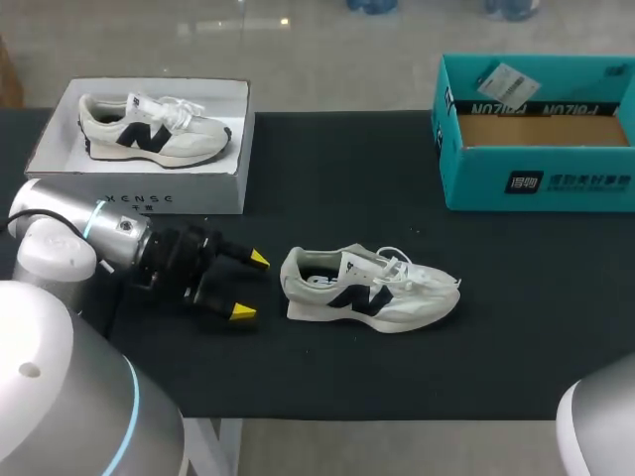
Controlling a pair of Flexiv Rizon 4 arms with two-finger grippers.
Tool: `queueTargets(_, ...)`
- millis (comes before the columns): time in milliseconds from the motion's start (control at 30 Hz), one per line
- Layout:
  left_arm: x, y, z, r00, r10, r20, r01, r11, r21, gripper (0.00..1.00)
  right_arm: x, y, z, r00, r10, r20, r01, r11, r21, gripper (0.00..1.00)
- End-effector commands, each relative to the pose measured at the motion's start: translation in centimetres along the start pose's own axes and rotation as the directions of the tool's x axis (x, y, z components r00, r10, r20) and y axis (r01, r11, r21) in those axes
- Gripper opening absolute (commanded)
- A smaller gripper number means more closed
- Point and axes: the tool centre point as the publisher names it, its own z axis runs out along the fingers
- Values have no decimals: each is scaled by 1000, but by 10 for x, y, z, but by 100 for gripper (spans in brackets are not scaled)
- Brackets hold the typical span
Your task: Take the shoe out of the shoebox, open the shoe tongue, remove and reinsert the insole, then place the shoe into the shoebox
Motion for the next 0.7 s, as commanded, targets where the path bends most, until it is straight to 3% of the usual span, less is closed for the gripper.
queueTargets(33,-2,1,9,1000,-2,-1,2,1000,11,100,0,4,-1,1000,1,-1,-1,1000,9,100)
queueTargets(700,-9,-16,44,1000,16,3,-16,1000,25,100,0,4,-1,1000,1,-1,-1,1000,9,100)
